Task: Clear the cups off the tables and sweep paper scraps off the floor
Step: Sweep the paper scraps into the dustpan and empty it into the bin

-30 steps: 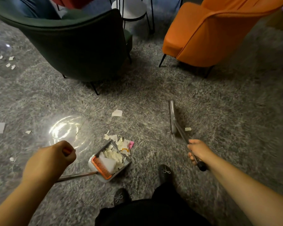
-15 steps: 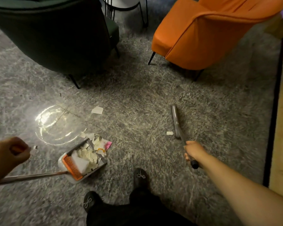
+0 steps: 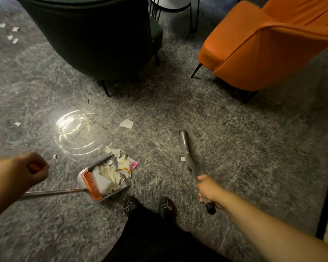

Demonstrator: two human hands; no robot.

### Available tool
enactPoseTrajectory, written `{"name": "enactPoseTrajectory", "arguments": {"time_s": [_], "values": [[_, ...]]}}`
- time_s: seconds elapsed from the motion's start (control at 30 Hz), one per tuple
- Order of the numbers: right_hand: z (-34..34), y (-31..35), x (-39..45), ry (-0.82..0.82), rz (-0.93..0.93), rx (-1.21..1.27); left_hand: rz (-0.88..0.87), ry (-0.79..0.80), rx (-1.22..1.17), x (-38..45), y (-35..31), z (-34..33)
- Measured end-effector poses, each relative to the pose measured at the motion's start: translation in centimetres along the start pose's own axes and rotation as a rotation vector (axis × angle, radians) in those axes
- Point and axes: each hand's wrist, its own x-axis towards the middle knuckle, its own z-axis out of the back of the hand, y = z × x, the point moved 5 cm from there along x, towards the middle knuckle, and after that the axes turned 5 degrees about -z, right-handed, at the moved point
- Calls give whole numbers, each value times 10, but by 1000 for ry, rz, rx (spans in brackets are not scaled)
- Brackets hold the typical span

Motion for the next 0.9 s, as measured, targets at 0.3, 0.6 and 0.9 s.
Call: {"name": "enactPoseTrajectory", "arguments": {"time_s": [0.3, 0.6, 0.9], "values": [[-84, 90, -39, 170, 105, -125, -81, -60, 410, -50, -140, 45], [-99, 177, -76, 182, 222, -182, 221, -205, 179, -74, -118, 73], [-65, 284, -57, 131, 405, -432, 435, -303, 132, -75, -113, 77]]}}
